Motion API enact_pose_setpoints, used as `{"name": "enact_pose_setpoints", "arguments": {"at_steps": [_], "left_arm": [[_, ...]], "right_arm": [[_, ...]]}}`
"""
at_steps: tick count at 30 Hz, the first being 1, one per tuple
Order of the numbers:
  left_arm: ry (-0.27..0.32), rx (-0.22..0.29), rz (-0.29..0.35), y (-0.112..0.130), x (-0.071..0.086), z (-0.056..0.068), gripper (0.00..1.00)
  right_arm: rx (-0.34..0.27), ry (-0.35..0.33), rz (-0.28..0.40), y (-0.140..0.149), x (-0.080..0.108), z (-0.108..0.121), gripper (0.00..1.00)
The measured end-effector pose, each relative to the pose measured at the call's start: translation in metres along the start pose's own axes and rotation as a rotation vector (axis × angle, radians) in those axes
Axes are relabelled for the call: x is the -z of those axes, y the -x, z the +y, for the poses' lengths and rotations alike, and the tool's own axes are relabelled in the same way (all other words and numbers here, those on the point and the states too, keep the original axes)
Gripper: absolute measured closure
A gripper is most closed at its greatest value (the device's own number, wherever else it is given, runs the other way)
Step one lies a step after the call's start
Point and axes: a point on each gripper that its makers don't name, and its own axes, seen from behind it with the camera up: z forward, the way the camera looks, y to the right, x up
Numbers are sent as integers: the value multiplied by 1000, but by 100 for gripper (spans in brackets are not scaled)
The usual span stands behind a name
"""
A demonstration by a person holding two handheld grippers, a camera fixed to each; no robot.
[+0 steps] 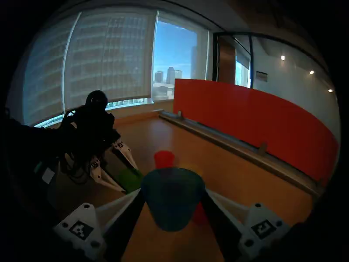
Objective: Pour water
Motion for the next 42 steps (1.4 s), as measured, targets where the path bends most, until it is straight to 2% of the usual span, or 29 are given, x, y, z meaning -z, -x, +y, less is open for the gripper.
{"name": "enact_pose_setpoints", "arguments": {"at_steps": [9, 26, 36, 42], "left_arm": [[5, 13, -16, 11, -6, -2, 13], [16, 37, -35, 23, 2, -4, 12], [44, 88, -79, 38, 7, 0, 12], [28, 57, -132, 54, 12, 1, 12]], "right_arm": [[-5, -5, -15, 10, -3, -1, 11], [-24, -24, -100, 49, -23, -9, 10], [-26, -31, -161, 78, -38, -13, 10], [-15, -37, -205, 95, -47, -15, 10]]}}
